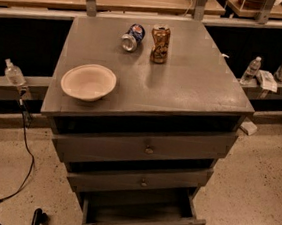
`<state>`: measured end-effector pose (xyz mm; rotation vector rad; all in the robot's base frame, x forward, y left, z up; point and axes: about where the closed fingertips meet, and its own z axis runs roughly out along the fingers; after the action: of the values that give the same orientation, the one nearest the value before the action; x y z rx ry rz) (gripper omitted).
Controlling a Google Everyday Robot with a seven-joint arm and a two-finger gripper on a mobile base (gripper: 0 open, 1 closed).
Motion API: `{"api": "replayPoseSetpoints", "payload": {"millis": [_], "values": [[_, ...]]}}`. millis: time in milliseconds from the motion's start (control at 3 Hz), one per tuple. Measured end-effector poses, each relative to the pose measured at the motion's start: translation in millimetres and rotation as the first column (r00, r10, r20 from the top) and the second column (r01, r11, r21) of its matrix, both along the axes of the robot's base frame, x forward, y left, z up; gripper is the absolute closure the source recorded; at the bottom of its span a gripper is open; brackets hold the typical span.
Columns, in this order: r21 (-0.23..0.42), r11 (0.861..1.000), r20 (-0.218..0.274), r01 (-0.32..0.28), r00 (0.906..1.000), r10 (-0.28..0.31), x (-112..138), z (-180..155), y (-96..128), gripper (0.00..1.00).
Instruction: Pick redbull can from bottom drawer and place on counter
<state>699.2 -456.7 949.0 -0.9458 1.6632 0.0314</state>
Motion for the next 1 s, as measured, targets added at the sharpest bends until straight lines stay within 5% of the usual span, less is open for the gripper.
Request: {"api": "replayPoseSetpoints", "payload": {"millis": [333, 667, 1000], "values": [[0.035, 0.998, -0.012, -0.057, 0.9983, 0.058, -1.8, 8.4, 22.0, 1.0], [0.117, 0.98, -0.036, -0.163, 0.985, 0.168, -11.9, 15.2, 57.9, 1.0], [0.189, 0.94, -0.047, -0.284, 0.9536, 0.298, -22.6, 21.0, 97.8, 1.0]]}}
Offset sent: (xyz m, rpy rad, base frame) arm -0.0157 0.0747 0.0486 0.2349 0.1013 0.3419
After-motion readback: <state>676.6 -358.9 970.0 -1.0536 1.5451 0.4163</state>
